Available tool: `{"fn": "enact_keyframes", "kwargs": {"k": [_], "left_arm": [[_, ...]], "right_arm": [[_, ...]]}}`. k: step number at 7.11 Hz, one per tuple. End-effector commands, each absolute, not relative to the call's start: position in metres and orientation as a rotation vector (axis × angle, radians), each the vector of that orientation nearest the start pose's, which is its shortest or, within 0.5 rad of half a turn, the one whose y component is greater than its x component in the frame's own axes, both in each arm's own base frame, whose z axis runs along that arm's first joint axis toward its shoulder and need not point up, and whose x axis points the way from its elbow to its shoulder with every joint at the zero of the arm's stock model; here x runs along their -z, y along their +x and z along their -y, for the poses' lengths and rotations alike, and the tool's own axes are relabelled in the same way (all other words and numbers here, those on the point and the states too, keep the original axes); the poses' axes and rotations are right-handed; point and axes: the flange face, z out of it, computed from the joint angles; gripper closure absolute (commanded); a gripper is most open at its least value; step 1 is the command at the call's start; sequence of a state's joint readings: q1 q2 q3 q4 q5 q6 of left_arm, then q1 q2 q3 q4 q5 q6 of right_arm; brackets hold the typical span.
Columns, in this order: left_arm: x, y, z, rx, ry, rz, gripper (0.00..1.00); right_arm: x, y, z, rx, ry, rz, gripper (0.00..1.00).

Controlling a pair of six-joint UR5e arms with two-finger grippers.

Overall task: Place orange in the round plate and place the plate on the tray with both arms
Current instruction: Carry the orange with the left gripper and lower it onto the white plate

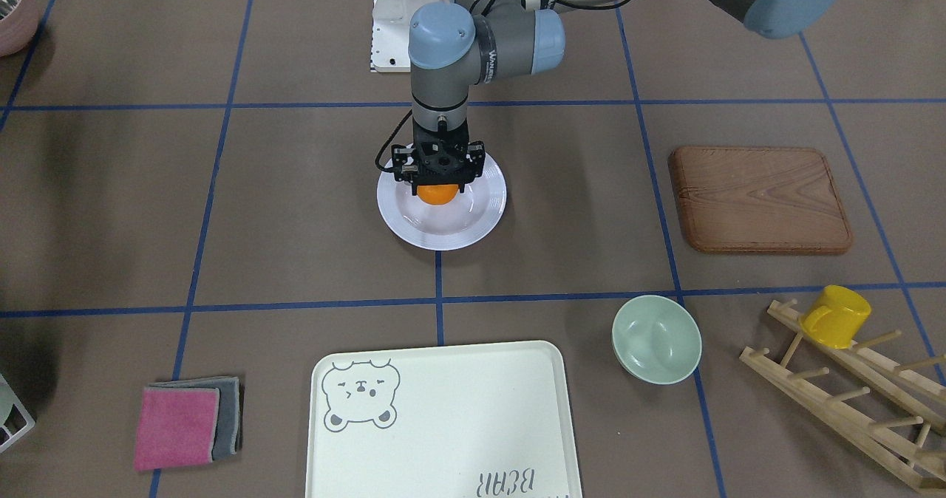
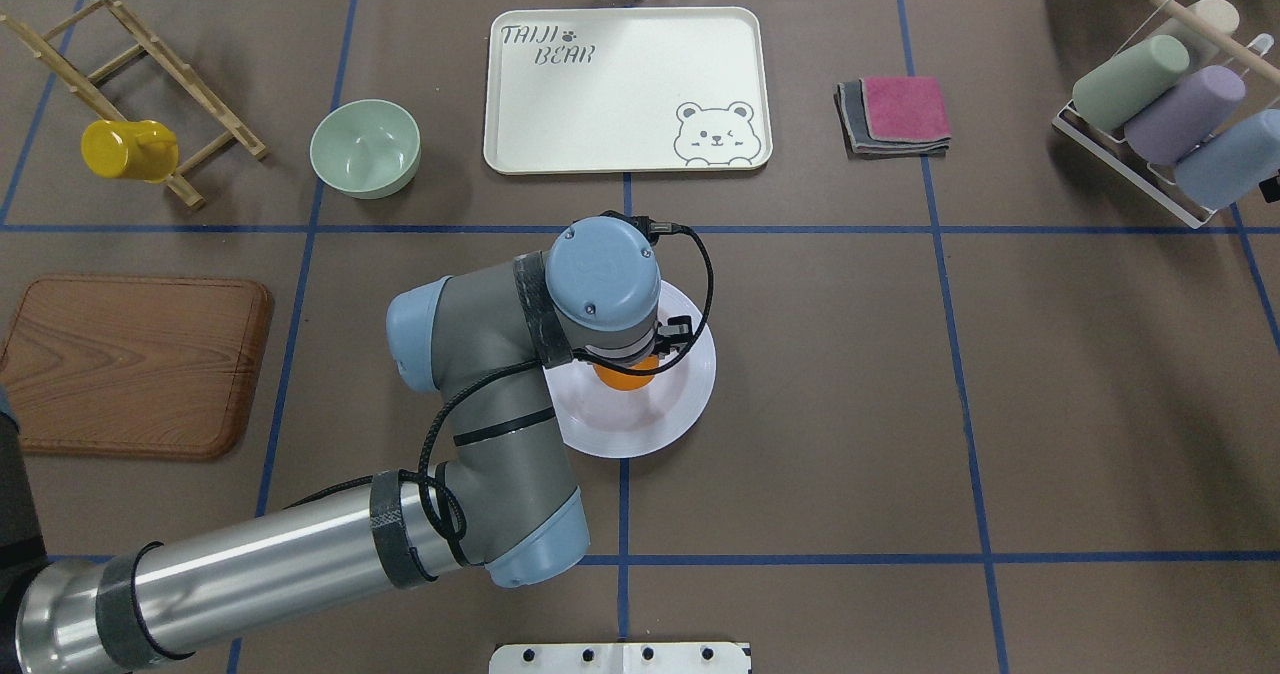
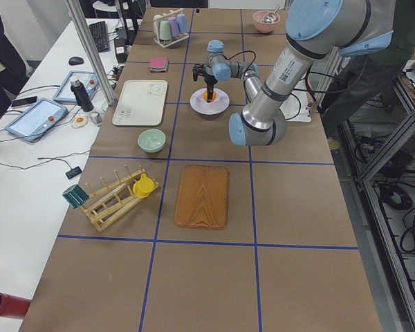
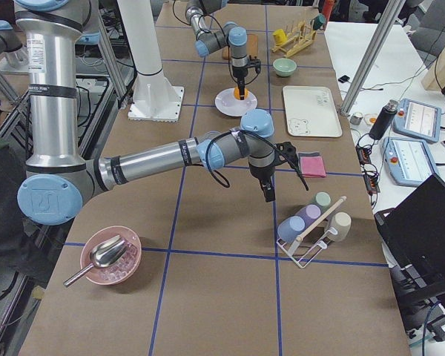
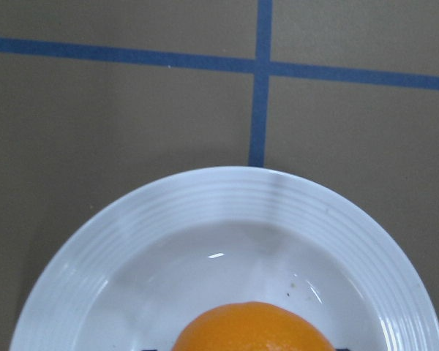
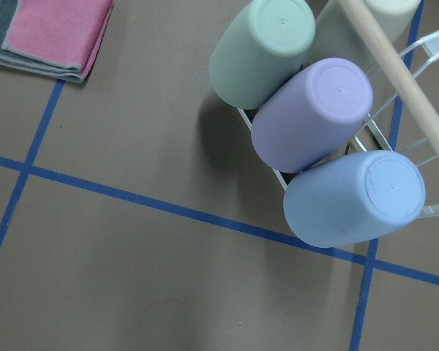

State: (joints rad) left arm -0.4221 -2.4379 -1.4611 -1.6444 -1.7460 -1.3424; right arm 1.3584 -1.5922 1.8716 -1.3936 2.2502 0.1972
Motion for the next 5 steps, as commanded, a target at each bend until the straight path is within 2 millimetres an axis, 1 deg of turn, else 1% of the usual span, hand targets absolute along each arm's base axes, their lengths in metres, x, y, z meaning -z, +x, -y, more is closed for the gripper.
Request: {"fn": "enact_keyframes", "kwargs": {"k": [1, 2, 3, 4, 5], "left_arm": [[-0.170, 0.644, 0.409, 0.103, 0.108, -0.819, 0.02], [-0.170, 0.644, 0.410, 0.107, 0.109, -0.819, 0.01], [-0.164, 0.640, 0.410, 0.102, 0.120, -0.838, 0.01], [-0.147, 0.611, 0.427, 0.107, 0.146, -0.868, 0.01], [-0.157, 0.564, 0.447, 0.063, 0.169, -0.868, 0.01]], "right_arm": [[-0.505, -0.039, 0.495, 0.177, 0.293, 0.743, 0.00], [-0.504, -0.039, 0.495, 0.179, 0.295, 0.745, 0.00], [-0.503, -0.039, 0.496, 0.177, 0.297, 0.746, 0.00], [-0.501, -0.039, 0.495, 0.174, 0.298, 0.749, 0.00], [-0.495, -0.043, 0.495, 0.143, 0.290, 0.766, 0.00]]}}
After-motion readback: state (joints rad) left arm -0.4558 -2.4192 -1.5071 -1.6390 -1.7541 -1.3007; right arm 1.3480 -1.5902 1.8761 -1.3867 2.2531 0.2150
